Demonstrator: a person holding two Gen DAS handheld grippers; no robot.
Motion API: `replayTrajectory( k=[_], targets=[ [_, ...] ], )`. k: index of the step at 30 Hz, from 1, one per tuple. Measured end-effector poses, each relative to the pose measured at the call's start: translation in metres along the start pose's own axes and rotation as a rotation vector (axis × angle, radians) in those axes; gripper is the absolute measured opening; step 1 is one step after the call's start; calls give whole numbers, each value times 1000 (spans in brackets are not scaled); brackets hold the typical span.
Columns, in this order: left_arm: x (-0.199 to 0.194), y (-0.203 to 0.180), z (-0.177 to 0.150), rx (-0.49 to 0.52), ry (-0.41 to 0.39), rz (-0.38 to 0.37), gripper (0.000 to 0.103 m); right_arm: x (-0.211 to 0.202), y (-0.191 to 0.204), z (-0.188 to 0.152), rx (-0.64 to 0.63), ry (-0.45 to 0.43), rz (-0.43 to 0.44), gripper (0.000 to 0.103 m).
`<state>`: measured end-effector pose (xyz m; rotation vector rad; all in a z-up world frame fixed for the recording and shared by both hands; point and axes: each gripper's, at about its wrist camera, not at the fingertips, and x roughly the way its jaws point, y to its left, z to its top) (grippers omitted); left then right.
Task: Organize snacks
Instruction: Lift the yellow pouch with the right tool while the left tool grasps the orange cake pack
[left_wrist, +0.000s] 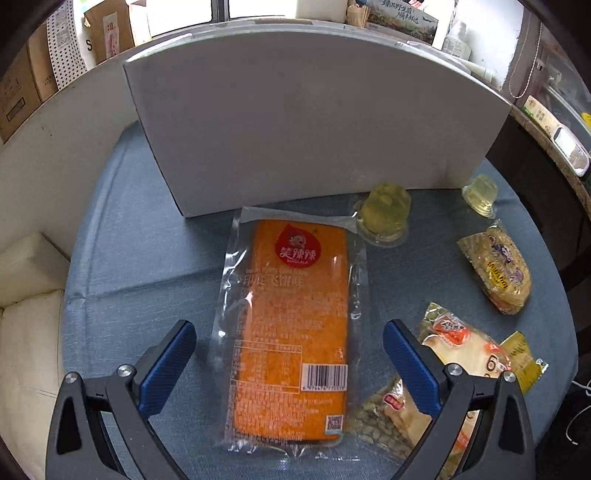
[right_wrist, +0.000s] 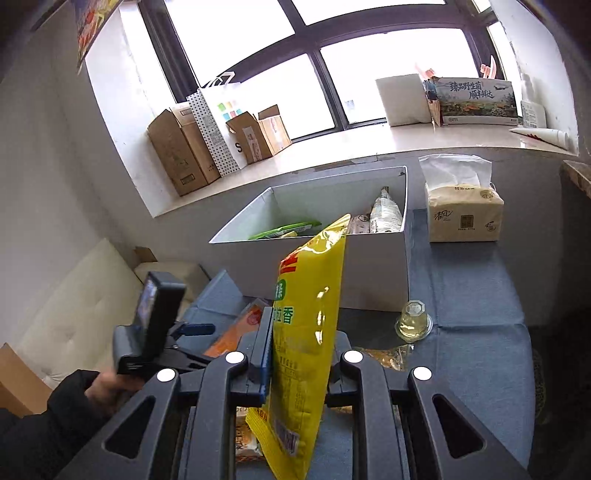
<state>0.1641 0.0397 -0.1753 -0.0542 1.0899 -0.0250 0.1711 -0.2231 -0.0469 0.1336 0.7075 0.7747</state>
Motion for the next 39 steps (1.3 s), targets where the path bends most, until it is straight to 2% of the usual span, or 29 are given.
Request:
replayTrajectory(
  k=[3,7,8,9,10,13,15,28,31,34,39],
  targets=[
    [3,-7,-1,46,-9,28,103,-3,2,-5,14,1,45,20],
    [1,-8,-1,51,-20,23,101,-5,3,-9,22,-6,50,20],
    [-1,-7,-2,50,-27,22,97,-6,3,-10,25,-9,54,20],
    [-5,-7,-2,52,-39,17,85,-6,3,-10,25,-8,55,20],
    [-7,-5,-3,52,-39,20,77,-6,3,-12,27,-5,60,20],
    [-16,1,-5,26,-48,0,66,-6,2,-14,35,-2,75,20],
    [-23,8,-7,1,-53,1,63,-7,4,-15,28,-13,79,20],
    [-123,18,-20,-36,-253,-60,63,0,7,-18,34,-2,81,20],
    [-147,11,-7,-49,-293,-84,63,0,6,-10,39,-14,75,20],
    [-169,2,13,-35,-339,-76,63,-2,3,5,46,-38,66,20],
    [-182,-6,51,-27,-386,-71,63,5,-7,44,53,-67,56,21]
  ],
)
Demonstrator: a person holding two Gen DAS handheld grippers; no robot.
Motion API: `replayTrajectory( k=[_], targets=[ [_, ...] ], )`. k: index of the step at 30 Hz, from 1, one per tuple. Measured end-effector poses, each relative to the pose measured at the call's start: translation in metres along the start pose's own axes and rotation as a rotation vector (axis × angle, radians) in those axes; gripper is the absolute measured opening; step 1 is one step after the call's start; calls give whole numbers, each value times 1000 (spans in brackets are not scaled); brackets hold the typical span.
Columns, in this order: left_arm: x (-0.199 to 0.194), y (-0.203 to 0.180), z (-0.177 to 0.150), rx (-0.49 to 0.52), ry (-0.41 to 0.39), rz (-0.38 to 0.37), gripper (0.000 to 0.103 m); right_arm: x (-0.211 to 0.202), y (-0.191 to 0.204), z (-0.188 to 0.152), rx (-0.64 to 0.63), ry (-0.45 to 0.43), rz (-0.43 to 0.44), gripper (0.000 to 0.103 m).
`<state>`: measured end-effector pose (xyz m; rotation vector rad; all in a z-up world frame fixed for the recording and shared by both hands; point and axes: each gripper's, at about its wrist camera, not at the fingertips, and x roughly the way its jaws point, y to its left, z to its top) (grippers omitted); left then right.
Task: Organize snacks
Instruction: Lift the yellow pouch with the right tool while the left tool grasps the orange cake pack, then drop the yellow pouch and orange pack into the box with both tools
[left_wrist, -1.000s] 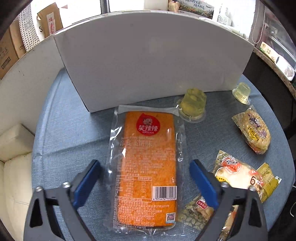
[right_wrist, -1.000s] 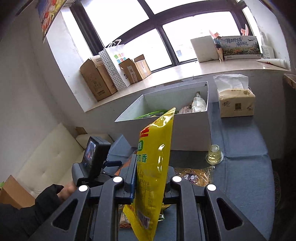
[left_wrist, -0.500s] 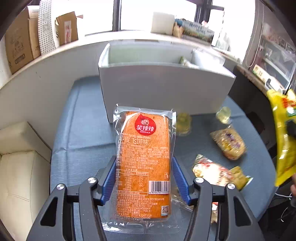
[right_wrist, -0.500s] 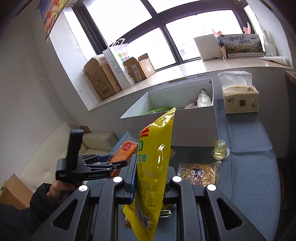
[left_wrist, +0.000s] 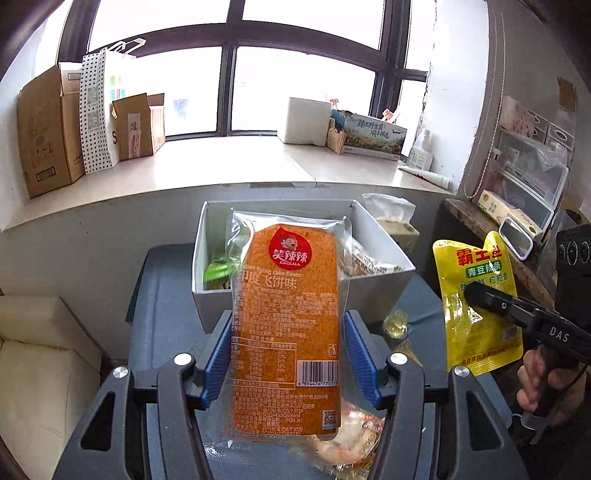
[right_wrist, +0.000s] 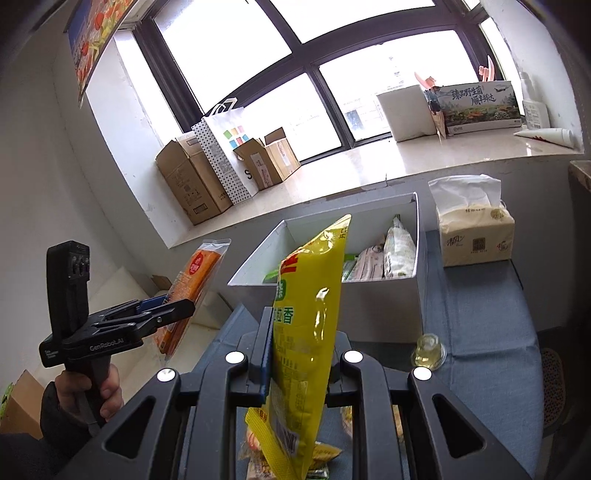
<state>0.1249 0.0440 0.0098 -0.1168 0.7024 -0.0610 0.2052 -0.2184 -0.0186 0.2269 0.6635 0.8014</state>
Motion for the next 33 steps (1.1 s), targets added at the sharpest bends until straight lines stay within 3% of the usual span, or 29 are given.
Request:
replayTrajectory(
  k=[9,12,14,15,16,17,18,24,29,33],
  targets=[
    [73,-2,71,18,4,35,63,73,-42,82,79,28,-43,21],
    [100,-2,85,34,7,89,63,93,-47,104,56,25,-81,21],
    [115,0,92,26,10,93,73,102,-50,113,31,14,-88,22],
    [123,3,94,15,24,89,88,106,-52,117,28,11,-103,28],
    [129,5,95,9,29,97,98,111,-55,119,41,23,-117,62],
    [132,6,95,6,28,128,100,116,-58,121,63,40,-121,100],
    [135,7,94,7,32,145,103,118,-62,121,81,41,-121,103],
    [130,5,82,29,25,140,103,111,-62,112,117,22,-92,103],
    [123,6,75,16,25,130,103,105,-51,104,65,7,-128,103],
    [103,1,68,28,9,100,103,91,-39,99,29,-1,-108,103]
  ],
)
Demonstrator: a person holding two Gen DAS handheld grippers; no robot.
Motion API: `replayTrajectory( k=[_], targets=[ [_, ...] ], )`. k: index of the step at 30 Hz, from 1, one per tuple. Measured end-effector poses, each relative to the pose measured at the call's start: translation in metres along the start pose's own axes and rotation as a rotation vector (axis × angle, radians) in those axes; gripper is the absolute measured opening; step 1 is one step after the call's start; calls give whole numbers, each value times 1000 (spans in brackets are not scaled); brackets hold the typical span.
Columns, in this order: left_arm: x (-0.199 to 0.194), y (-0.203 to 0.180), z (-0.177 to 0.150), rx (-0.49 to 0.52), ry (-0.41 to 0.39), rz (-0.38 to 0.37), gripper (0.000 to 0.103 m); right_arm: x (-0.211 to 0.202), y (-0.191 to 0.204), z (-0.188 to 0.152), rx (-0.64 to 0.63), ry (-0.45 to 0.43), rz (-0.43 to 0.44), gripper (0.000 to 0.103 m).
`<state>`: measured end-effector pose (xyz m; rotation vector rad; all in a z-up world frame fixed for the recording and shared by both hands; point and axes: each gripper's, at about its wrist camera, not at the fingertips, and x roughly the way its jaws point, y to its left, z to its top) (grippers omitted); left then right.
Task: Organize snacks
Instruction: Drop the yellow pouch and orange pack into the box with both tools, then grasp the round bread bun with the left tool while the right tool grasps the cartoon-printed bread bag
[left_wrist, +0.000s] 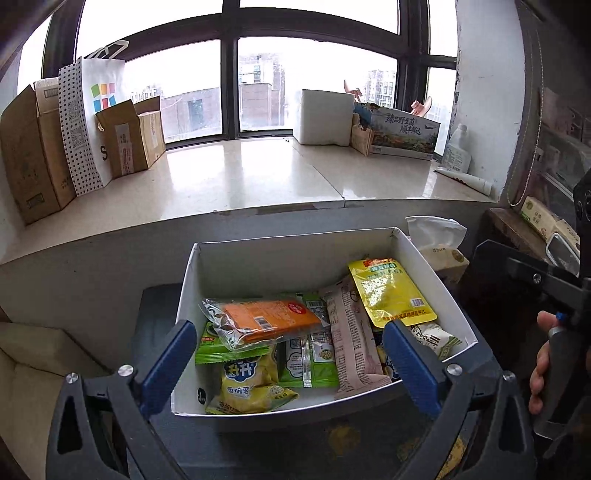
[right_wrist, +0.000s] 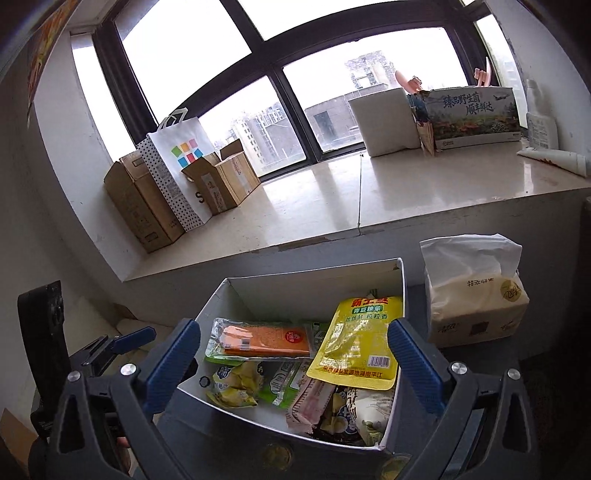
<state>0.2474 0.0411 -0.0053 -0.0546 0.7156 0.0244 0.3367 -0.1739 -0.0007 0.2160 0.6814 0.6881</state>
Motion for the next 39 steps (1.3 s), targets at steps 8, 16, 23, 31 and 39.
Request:
replayTrajectory(
  k=[8,16,23,31,39],
  targets=[
    [-65,-2,-31,-17,-42,-28,103,-55,22,-29,-74,-78,1,103],
    [-101,-19,-74,5,-21,-60,103,-99,26,-83,-61,-32,37,103],
    [-88,-48,-142,103,129,-196,103,-118,18,-145,-58,42,-3,103],
    [-44,-65,-196,258,293,-252,103,-132,-3,-188,46,56,-11,103],
    [-4,-52,-200,232,362,-303,103,-129,-12,-208,108,101,3,103]
  ],
)
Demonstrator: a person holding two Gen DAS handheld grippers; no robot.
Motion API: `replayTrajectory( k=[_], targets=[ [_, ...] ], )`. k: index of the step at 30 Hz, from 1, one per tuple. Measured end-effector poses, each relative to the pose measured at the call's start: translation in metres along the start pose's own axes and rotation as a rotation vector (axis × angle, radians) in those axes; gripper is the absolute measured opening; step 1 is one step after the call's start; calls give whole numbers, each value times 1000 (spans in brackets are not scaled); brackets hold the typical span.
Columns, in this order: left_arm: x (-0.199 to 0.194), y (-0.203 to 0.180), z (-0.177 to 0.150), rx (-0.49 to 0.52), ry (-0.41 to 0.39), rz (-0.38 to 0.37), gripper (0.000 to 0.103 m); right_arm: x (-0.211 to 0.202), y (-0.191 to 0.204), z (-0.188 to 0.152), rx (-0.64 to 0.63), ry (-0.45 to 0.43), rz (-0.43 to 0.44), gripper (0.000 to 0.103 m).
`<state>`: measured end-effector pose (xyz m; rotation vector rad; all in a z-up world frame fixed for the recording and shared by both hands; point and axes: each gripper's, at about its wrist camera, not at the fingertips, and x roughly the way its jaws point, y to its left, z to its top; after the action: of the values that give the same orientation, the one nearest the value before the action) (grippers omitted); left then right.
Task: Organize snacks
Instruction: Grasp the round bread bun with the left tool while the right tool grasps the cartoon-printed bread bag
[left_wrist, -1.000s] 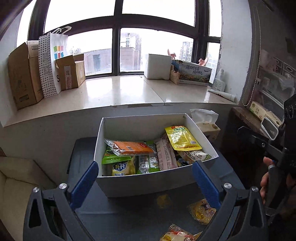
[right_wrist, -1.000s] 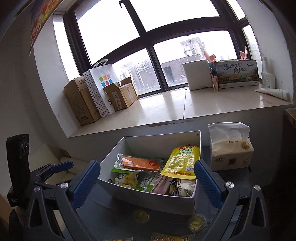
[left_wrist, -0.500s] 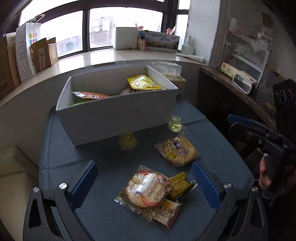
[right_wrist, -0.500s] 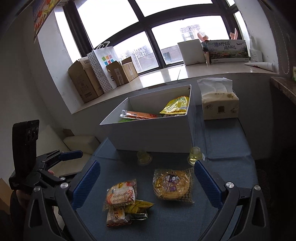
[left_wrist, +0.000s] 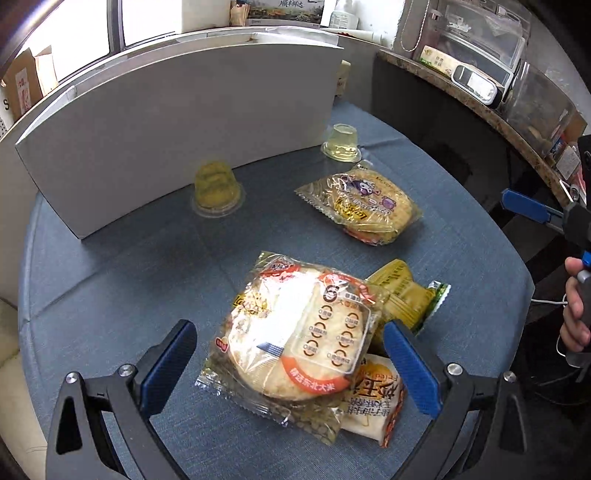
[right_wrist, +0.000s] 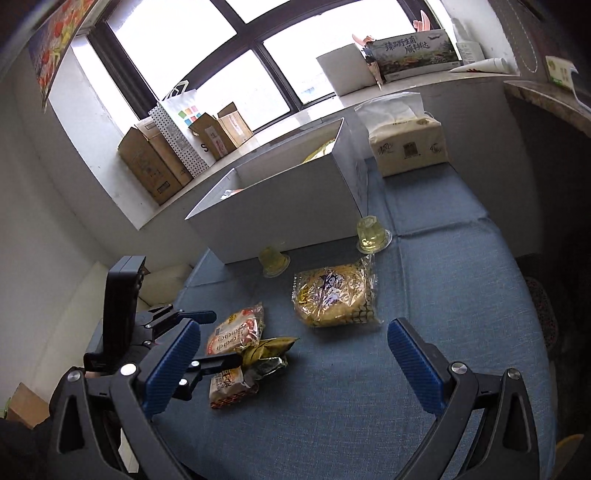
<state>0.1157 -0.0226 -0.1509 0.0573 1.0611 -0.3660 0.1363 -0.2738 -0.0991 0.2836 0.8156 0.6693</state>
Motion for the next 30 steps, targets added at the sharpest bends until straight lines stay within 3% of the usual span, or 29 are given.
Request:
replayTrajectory(
  k=[3,6,8,12,17,24,30],
  targets=[
    [4,6,1,-14,-3,1,102,3,2,-3,-9,10,-5,103],
    [5,10,0,-26,-12,-16,90,6,3,-5,-13,19,-5,103],
    [3,15,-1,-52,-24,-19,77,8,3,-6,-10,24,-6,103],
    [-1,20,-4,-73,-27,14,77,12,3,-7,-13,37,-14,103],
    [-26,23,-12,-109,-89,48,77,22,3,-5,-27,59,-38,103],
    [-82,17,-33,-127,-195,108,77,61,7,9,-133,128,-175,103],
    [-103,15,-48,-151,-237,127,77,109,9,19,-171,215,-252,103]
  ],
)
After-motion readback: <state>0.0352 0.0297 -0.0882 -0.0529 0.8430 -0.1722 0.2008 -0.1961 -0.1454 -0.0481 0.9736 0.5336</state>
